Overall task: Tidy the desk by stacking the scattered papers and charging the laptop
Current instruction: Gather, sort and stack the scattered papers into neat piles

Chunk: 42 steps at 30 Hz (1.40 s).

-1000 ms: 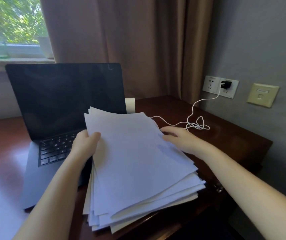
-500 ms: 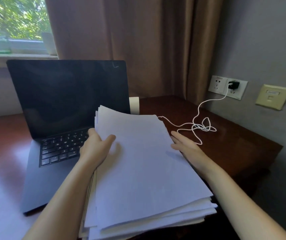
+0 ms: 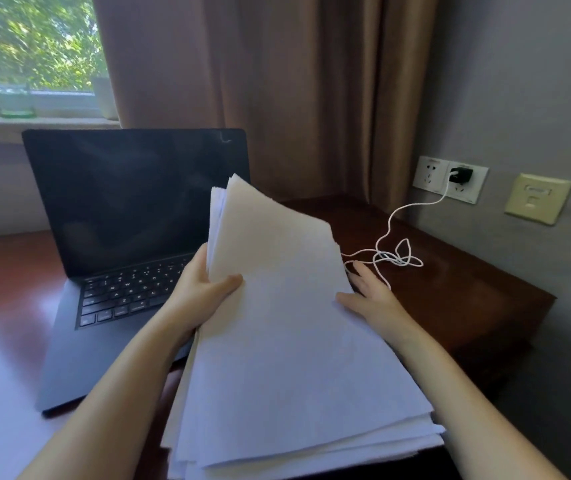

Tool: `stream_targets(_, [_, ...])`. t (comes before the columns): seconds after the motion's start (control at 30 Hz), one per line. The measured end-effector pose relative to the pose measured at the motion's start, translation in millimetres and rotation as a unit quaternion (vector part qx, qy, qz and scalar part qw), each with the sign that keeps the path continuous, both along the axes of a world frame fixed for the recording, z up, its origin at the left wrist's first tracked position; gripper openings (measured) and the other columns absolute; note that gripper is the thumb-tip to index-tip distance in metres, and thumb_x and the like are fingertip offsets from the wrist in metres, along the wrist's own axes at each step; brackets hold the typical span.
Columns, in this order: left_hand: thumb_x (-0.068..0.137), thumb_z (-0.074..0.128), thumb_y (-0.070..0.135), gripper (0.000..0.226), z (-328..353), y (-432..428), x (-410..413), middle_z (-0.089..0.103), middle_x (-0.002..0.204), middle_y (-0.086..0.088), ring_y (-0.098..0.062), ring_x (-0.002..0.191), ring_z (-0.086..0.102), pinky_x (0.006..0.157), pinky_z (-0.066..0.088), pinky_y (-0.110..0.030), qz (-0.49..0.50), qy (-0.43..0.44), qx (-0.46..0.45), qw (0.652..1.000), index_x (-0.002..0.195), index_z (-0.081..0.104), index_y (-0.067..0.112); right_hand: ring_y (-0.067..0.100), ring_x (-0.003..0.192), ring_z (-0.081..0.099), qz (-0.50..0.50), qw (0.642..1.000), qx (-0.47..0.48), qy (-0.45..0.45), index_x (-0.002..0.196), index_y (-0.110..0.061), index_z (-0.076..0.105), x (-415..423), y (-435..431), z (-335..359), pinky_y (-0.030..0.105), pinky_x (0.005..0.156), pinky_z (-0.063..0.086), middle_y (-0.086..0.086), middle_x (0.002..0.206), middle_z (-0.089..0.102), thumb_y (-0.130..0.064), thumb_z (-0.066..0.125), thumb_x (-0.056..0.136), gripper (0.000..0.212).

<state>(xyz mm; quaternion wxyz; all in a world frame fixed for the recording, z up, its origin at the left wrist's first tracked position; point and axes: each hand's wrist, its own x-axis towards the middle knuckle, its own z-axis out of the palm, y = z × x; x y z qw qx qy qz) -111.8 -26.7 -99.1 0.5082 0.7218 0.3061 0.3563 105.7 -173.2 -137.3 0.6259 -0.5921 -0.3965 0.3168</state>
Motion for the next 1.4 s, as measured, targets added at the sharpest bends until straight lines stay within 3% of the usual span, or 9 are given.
stream_targets(0.1, [0.087,0.059,0.002,0.038,14.7,-15.7,5.0,0.067,0.099,0.005,-0.011,0.085,0.068,0.060,0.054,-0.021,-0.021,-0.050,0.026,0.998,0.108,0.056,0.033,0.024,0.097,0.068,-0.020,0.997,-0.019,0.076,0.134,-0.016,0.044,6.7,-10.8,7.3,0.034,0.076,0.055,0.008,0.120,0.065,-0.009,0.069,0.081,0.059])
stream_targets(0.27, [0.083,0.058,-0.002,0.042,50.4,-42.7,17.7,0.067,0.099,0.003,-0.008,0.084,0.067,0.062,0.053,-0.018,-0.062,-0.088,0.103,0.989,0.114,0.055,0.027,0.018,0.070,0.071,-0.025,0.990,-0.010,0.137,0.120,0.000,0.059,7.1,-33.1,35.6,0.026,0.061,0.057,0.007,0.086,0.074,-0.010,0.056,0.090,0.031])
stream_targets(0.5, [0.085,0.062,0.001,0.043,109.4,-66.5,37.0,0.062,0.100,0.005,0.000,0.084,0.063,0.066,0.051,-0.014,-0.069,-0.156,0.225,0.959,0.115,0.047,0.029,0.018,0.086,0.070,-0.121,0.983,0.123,0.061,0.118,-0.009,0.058,16.8,-58.1,103.1,0.029,0.075,0.058,0.007,0.106,0.069,-0.009,0.061,0.088,0.030])
stream_targets(0.6, [0.086,0.063,0.000,0.047,123.7,-74.3,48.6,0.062,0.102,0.006,-0.001,0.085,0.064,0.072,0.054,-0.019,-0.063,-0.207,0.216,0.952,0.109,0.046,0.038,0.021,0.093,0.067,-0.166,0.972,0.167,0.014,0.122,-0.010,0.055,19.0,-63.6,131.1,0.036,0.082,0.055,0.005,0.108,0.068,-0.010,0.064,0.087,0.037])
stream_targets(0.8, [0.087,0.063,-0.001,0.043,120.6,-99.8,78.9,0.063,0.103,0.008,0.002,0.091,0.062,0.080,0.052,-0.017,-0.031,-0.294,0.137,0.945,0.114,0.049,0.029,0.002,0.078,0.068,-0.199,0.950,0.229,-0.069,0.118,-0.009,0.056,18.7,-68.5,148.5,0.019,0.066,0.055,-0.004,0.098,0.067,-0.004,0.060,0.089,0.030])
stream_targets(0.9, [0.083,0.071,0.007,0.047,109.8,-105.1,91.3,0.065,0.111,-0.002,-0.014,0.101,0.064,0.084,0.054,-0.027,-0.040,-0.306,0.072,0.949,0.124,0.051,0.019,-0.003,0.076,0.067,-0.209,0.946,0.225,-0.103,0.112,-0.014,0.056,21.6,-75.1,137.4,0.016,0.066,0.055,-0.010,0.093,0.066,-0.004,0.061,0.088,0.027])
stream_targets(1.1, [0.070,0.080,0.036,0.044,121.5,-94.4,95.3,0.071,0.098,0.002,-0.016,0.091,0.069,0.073,0.056,-0.032,-0.032,-0.283,0.003,0.959,0.109,0.063,0.022,0.006,0.075,0.070,-0.202,0.944,0.252,-0.068,0.111,-0.005,0.060,35.3,-98.8,143.8,0.020,0.060,0.053,-0.010,0.080,0.074,-0.003,0.068,0.080,0.033])
stream_targets(1.3, [0.056,0.081,0.047,0.058,141.3,-96.5,106.2,0.070,0.103,0.001,-0.020,0.094,0.069,0.079,0.058,-0.041,-0.054,-0.267,0.018,0.962,0.107,0.060,0.028,0.023,0.091,0.069,-0.187,0.943,0.267,-0.070,0.120,-0.003,0.058,39.4,-99.6,164.8,0.035,0.072,0.056,0.010,0.104,0.069,-0.007,0.071,0.078,0.044])
stream_targets(1.4, [0.049,0.080,0.055,0.073,142.9,-91.3,109.2,0.067,0.110,-0.003,-0.022,0.096,0.068,0.081,0.057,-0.049,-0.066,-0.250,0.004,0.966,0.112,0.054,0.028,0.021,0.092,0.068,-0.174,0.949,0.248,-0.091,0.121,-0.008,0.056,41.8,-98.8,169.4,0.031,0.071,0.057,0.008,0.105,0.068,-0.006,0.070,0.079,0.044])
